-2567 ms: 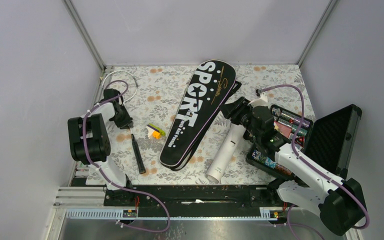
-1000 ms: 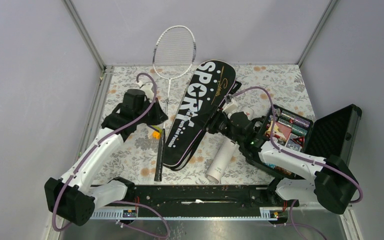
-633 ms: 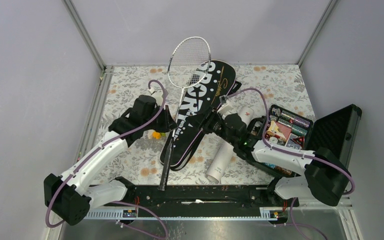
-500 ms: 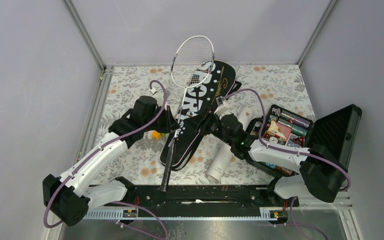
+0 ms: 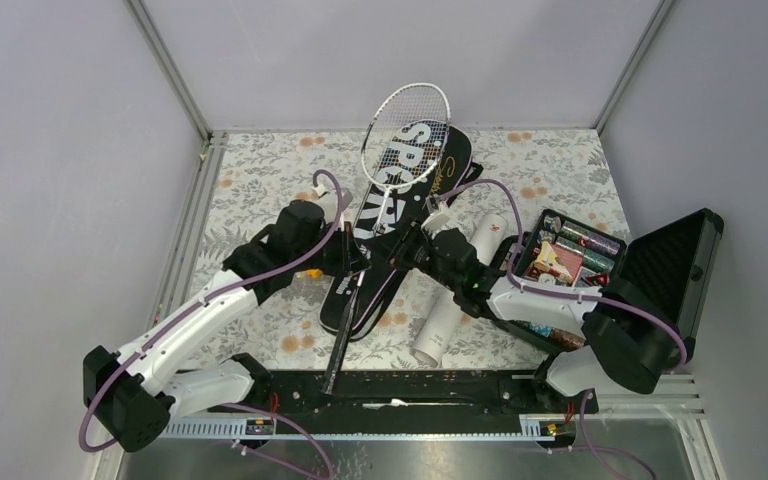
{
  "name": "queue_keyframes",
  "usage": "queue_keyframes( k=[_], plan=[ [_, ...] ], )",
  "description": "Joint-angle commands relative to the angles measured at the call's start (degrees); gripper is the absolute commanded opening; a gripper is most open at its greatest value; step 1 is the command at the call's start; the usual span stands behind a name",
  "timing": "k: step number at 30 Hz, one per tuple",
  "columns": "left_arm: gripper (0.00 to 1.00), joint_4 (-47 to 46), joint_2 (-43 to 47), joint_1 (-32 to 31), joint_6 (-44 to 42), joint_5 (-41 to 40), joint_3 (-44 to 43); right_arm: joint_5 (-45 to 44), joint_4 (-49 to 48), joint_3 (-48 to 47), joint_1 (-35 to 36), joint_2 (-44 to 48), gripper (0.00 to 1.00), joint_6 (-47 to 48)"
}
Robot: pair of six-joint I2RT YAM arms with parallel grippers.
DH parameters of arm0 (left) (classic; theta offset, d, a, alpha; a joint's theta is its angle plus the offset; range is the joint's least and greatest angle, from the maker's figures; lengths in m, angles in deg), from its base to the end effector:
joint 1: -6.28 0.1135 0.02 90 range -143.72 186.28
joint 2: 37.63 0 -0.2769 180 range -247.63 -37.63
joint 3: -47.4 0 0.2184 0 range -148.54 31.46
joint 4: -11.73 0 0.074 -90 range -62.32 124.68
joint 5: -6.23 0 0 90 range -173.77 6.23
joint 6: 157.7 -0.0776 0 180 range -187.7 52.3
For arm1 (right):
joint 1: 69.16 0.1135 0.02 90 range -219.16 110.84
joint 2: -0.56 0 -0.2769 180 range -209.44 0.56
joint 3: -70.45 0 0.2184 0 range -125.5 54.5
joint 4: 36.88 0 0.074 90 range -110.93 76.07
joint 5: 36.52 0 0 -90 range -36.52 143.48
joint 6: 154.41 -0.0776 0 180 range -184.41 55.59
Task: Pack up the badminton gear
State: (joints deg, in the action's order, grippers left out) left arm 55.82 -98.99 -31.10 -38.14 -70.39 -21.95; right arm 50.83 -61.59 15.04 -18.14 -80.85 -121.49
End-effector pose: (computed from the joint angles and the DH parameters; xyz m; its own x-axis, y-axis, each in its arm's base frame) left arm 0.1674 -0.1505 0.2988 -0.7719 -0.0142 -0.6356 0.4120 0.7502 -0.5172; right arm 0.2081 0.2515 0.2881 -0.6351 0.5481 -0.5442 -0.3943 0.3757 0.8387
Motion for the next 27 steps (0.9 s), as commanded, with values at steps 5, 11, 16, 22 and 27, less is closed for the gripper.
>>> queue_keyframes(
  k=[5, 11, 16, 22, 27],
  plan=[
    [0.12, -4.50, 2.88, -0.34, -0.48, 0.00, -0.55, -4.45, -4.76, 0.67, 0.74, 0.40, 0.00, -1.84],
    [0.50, -4.50, 2.53, -0.34, -4.08, 5.26, -0.64, -7.82, 3.42, 0.55, 0.70, 5.23, 0.00, 0.40],
    [0.70, -4.98, 3.91, -0.38, -4.69, 5.61, -0.26, -11.62, 8.49, 1.91, 0.59, 10.03, 0.00, 1.98],
    [0.71, -0.90, 1.34, -0.37, -7.61, 2.78, -1.55, -15.82, 17.35, 4.28, 0.05, 18.89, 0.00, 3.87],
    [0.70, -0.66, -3.45, -0.70, -8.21, 2.64, -0.60, -19.42, 27.35, 4.67, -0.34, 26.91, 0.00, 6.73]
  ],
)
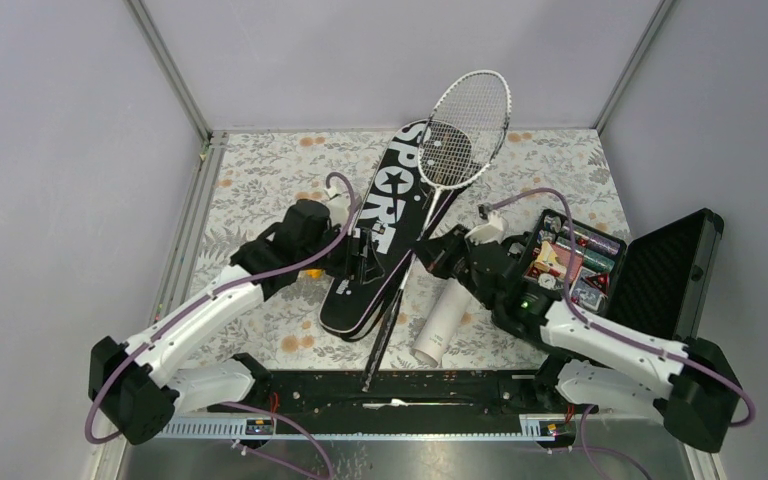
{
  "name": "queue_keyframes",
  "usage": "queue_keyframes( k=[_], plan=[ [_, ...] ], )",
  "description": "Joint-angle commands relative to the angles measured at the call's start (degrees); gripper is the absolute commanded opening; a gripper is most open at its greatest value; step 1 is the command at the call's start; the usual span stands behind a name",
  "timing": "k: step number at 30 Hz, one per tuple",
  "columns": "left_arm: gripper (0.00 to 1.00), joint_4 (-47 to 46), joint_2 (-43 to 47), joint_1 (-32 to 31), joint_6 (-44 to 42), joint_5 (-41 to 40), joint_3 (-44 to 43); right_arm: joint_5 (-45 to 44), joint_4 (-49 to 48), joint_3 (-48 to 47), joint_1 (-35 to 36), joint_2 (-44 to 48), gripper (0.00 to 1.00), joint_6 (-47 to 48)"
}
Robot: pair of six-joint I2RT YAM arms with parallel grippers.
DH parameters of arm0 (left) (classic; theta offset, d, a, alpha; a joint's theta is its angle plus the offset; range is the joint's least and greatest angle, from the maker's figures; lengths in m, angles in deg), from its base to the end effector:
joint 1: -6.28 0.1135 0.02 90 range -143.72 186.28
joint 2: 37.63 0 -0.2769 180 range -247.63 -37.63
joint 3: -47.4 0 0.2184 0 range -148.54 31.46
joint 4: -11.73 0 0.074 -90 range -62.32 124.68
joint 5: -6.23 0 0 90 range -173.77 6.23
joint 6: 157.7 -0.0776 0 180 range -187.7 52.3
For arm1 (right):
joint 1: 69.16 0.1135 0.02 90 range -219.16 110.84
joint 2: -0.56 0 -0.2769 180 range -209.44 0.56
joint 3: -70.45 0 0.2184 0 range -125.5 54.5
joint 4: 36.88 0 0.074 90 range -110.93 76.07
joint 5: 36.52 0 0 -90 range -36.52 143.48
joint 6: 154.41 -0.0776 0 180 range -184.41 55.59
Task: Pack up the badminton gear
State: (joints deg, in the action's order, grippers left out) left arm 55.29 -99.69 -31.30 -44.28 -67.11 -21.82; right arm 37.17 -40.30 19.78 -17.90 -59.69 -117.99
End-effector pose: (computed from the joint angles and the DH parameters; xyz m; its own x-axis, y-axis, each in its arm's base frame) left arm 0.1658 -0.1557 0.2973 -0.7365 0.0863 -0.6710 0.5170 0.7114 -0.4760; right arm 0.1707 0.1779 0.3016 -0.5017 0.6089 -0.6145 -0.2867 0.5532 0.7821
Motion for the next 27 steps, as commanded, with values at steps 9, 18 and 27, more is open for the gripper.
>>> queue_keyframes(
  k=[9, 18, 27],
  plan=[
    [0.69, -5.94, -9.98, -2.95, -4.26, -10.66, 2.44, -3.11, 8.55, 7.28, -0.73, 13.96, 0.00, 0.49],
    [0.68, -10.21, -23.22, -8.55, -7.89, -20.65, -1.14, -3.58, 10.71, 11.78, -0.73, 21.58, 0.00, -2.26],
    [0.49, -8.41, -33.97, -10.86, -9.26, -25.19, -6.70, -4.74, 13.44, 11.36, -0.77, 25.11, 0.00, -1.71]
  ],
)
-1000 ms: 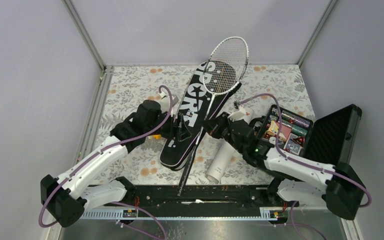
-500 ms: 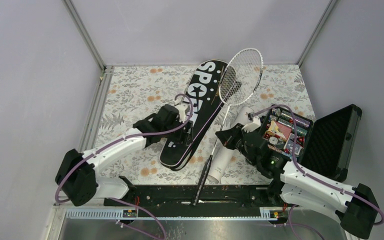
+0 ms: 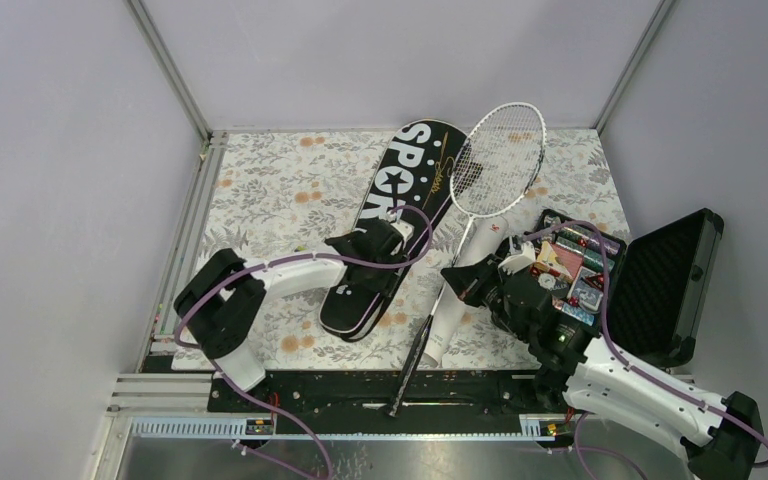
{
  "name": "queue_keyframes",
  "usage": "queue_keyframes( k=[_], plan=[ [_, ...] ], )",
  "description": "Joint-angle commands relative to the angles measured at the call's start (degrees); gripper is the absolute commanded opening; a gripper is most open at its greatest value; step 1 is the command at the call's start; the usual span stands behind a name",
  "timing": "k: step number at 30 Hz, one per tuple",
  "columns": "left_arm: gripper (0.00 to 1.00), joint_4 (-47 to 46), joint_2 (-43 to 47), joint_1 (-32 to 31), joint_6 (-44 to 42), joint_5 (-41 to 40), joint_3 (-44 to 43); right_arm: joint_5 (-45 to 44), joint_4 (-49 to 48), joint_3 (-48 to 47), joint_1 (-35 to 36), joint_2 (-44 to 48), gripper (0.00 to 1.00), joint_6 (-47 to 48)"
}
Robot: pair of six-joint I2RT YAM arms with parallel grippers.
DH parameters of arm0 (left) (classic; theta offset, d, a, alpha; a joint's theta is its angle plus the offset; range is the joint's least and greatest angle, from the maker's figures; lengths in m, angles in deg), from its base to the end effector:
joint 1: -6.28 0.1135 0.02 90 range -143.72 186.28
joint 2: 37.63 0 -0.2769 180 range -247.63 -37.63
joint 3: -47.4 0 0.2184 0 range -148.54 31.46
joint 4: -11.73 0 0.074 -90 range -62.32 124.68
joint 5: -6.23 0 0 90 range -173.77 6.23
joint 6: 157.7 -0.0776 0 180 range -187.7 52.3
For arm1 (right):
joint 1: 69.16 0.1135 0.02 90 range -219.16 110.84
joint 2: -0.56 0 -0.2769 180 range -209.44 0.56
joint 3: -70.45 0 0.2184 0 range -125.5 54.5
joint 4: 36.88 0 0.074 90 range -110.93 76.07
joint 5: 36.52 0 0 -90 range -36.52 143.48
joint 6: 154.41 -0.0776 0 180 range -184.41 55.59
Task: Pack up the badminton gear
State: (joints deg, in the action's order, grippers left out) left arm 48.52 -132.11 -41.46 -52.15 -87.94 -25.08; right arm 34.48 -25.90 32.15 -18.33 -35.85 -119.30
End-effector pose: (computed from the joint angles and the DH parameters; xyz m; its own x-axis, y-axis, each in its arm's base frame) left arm 0.2211 -0.2349 0.1783 -0.7452 0.4225 -0.5159 0.5325 0.8427 -0.0790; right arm 0.1213 0.1088 0.2618 -0.4909 0.6220 -0.6100 -0.2232 0.5870 0.7782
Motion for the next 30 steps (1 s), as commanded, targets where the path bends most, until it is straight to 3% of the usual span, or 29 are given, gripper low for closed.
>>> queue_keyframes(
  k=[1, 6, 10, 11, 14, 16, 30],
  plan=[
    [0.42, -1.53, -1.88, -0.88, -1.40, -4.60, -3.63, -2.01, -0.92, -0.84, -0.30, 1.37, 0.00, -0.69],
    [0.03, -0.48, -0.74, -1.44, -1.48, -6.81, -3.91, -1.50, -1.37, -0.77, -0.30, 0.67, 0.00, -1.53],
    [0.00, 0.15, 0.53, -1.67, -1.76, -9.17, -3.73, -1.02, -2.26, -0.85, -0.29, -0.17, 0.00, -1.75],
    [0.02, -0.03, 0.91, -1.86, -1.80, -9.29, -3.55, -0.89, -2.44, -0.85, -0.29, -0.34, 0.00, -1.81],
    [0.25, -0.45, 1.11, -2.55, -2.36, -10.59, -3.32, -0.68, -2.74, -0.56, -0.30, -0.56, 0.00, -2.03],
    [0.34, -0.14, 0.13, -2.81, -2.71, -11.71, -3.55, -0.75, -2.77, -0.37, -0.29, -0.39, 0.00, -2.08],
    [0.48, 0.25, -4.59, -3.04, -2.37, -11.53, -4.80, -1.53, -2.23, -0.22, -0.34, 0.35, 0.00, -2.06]
  ],
)
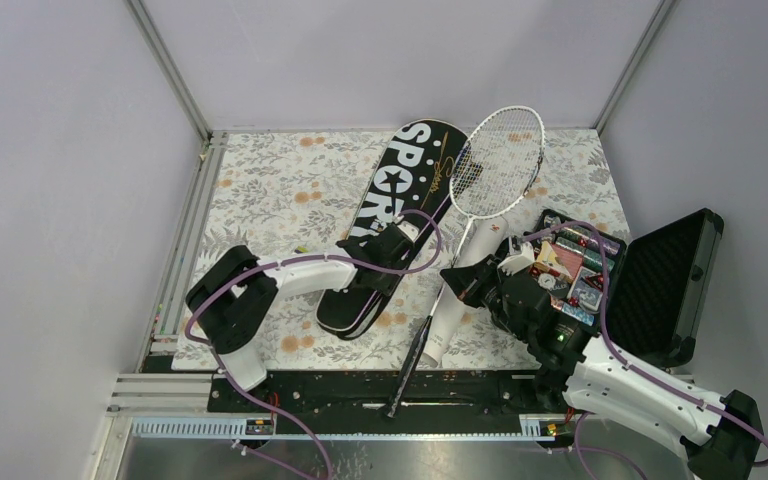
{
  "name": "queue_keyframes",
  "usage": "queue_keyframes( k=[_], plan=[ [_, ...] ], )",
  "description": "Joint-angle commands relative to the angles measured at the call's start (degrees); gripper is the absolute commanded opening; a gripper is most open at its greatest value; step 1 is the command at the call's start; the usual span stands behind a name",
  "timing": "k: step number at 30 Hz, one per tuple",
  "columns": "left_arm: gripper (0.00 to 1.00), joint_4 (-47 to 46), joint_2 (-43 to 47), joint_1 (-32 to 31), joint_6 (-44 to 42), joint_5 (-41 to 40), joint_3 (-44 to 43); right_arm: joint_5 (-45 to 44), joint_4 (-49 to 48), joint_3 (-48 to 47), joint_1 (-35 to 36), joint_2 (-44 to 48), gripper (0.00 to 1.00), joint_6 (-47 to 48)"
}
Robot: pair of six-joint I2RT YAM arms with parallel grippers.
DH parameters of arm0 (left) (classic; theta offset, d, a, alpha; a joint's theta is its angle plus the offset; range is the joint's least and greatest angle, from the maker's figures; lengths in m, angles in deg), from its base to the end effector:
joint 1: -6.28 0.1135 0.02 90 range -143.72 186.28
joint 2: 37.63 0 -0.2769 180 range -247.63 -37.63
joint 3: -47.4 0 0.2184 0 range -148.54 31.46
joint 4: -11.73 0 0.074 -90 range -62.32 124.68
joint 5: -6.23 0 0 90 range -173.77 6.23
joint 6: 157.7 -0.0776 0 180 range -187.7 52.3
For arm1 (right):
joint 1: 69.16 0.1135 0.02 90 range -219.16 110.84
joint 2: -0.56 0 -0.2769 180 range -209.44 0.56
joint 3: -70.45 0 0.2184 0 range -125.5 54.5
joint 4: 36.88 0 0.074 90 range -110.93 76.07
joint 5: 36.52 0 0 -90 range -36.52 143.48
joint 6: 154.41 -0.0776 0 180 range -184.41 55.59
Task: Pack up the badminton gear
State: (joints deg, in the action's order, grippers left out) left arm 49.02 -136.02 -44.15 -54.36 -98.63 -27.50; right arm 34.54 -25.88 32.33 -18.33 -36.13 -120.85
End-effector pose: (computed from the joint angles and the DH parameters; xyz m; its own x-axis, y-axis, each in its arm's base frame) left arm 0.2278 -0.2444 0.1703 -0.6945 0.4903 -0.5266 0.5191 0.8482 0.1052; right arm 0.1216 0.1094 0.2599 -0.5007 0.6334 -0.5901 -0.2061 0.5748 0.7919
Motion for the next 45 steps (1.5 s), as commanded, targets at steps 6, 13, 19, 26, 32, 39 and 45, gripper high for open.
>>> queue_keyframes(
  k=[6, 13, 19, 26, 32, 39, 45],
  plan=[
    [0.11, 0.03, -0.70, -0.30, 0.11, -1.38, -2.47, -1.50, -2.43, -0.10, -0.30, 0.26, 0.00, -0.70],
    [0.00, 1.31, 4.40, -0.23, 1.75, -3.12, -3.01, -1.01, -1.94, -1.22, -0.29, -2.26, 0.00, -2.14],
    [0.00, 0.73, 10.57, 0.11, 4.24, -3.70, -3.02, 0.95, 0.29, -3.56, -0.30, -8.21, 0.00, -6.18],
    [0.00, 0.92, 15.56, 0.77, 6.00, -3.96, -3.17, 1.54, 4.04, -6.11, -2.39, -12.06, 0.00, -10.38],
    [0.00, -1.64, 19.47, 0.97, 6.90, -3.90, -1.19, 9.19, 4.51, -6.50, -7.35, -15.70, 0.00, -14.03],
    [0.00, -2.37, 21.38, 1.43, 6.97, -2.25, -0.94, 14.54, -1.28, -4.08, -8.10, -17.99, 0.00, -17.81],
    [0.00, -3.98, 23.02, 1.61, 6.11, -0.59, 0.45, 21.93, -11.14, -1.99, -8.76, -21.48, 0.00, -21.17]
  ],
)
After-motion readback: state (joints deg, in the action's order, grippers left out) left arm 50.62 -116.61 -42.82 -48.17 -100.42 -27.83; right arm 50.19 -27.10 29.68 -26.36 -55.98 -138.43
